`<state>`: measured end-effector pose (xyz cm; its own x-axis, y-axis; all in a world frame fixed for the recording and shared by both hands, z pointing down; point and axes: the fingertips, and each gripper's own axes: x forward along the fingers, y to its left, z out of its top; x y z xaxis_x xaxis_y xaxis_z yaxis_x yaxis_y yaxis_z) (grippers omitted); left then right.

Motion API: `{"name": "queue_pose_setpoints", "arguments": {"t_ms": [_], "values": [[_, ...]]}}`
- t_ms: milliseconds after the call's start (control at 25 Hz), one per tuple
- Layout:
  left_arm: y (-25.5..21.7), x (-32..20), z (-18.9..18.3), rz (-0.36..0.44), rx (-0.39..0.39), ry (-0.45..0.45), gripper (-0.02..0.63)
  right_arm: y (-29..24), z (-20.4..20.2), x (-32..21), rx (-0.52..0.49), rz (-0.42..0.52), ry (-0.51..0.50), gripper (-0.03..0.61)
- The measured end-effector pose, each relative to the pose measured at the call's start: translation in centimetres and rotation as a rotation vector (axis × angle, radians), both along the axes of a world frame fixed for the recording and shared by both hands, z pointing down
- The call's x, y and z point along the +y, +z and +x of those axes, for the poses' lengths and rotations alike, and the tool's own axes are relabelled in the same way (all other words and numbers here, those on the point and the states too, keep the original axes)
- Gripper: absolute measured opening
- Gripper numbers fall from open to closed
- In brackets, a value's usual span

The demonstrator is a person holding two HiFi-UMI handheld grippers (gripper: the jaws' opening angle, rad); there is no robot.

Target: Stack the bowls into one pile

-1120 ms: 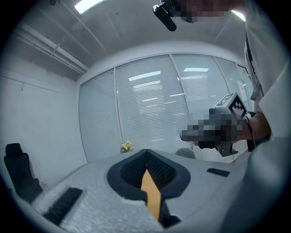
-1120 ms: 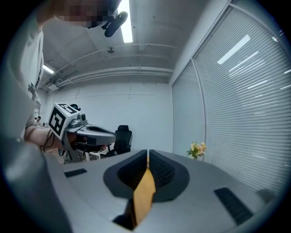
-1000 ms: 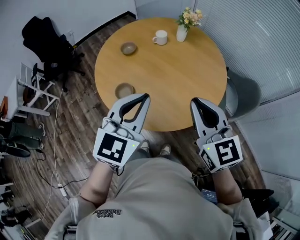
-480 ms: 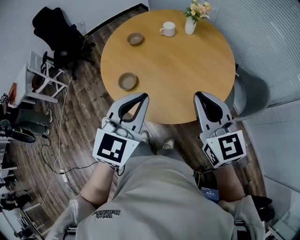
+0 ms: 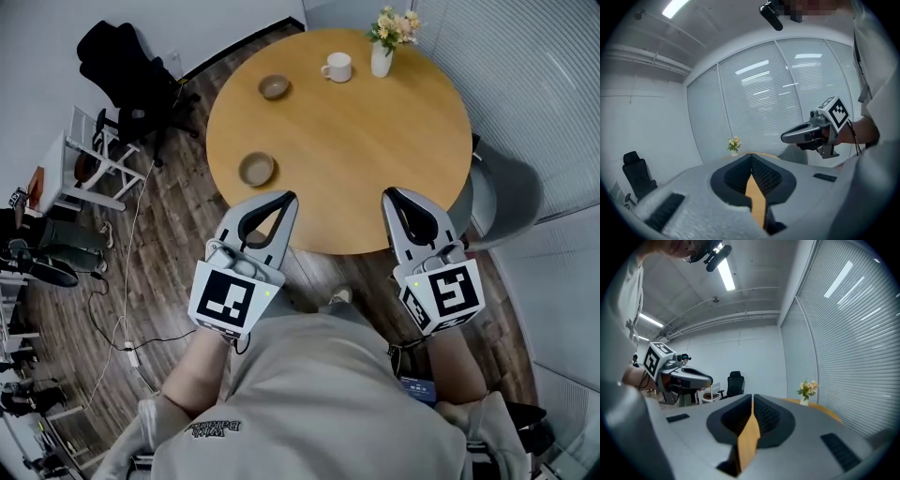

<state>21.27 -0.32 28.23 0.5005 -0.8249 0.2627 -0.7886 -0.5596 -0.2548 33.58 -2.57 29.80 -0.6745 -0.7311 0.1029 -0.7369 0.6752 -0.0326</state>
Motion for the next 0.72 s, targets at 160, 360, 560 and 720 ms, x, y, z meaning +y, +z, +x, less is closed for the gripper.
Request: {"name": "queue_pose_setpoints", "arguments": {"t_ms": [160,360,560,720], "values": [[0.3,-0.4,0.5,0.010,-0.015,0.018,0.018,0.5,0.5,0.0,0.001,-0.002,0.012,0.035],[0.5,-0.8,1.3,0.022,-0.012,0.050,0.018,1.2,1.0,0.0,0.019,-0.007,0.026,0.035],[1.0,-1.2,0.9,0.033,-0.008,0.058,0.018,1.7,0.9,-0.4,0.024,0.006,0.041,0.035],[1.5,-2.2,-0.2,0.033,-0.012,0.069,0.018,2.1,0.5,-1.4,0.028,0.014,0.066,0.035]]}}
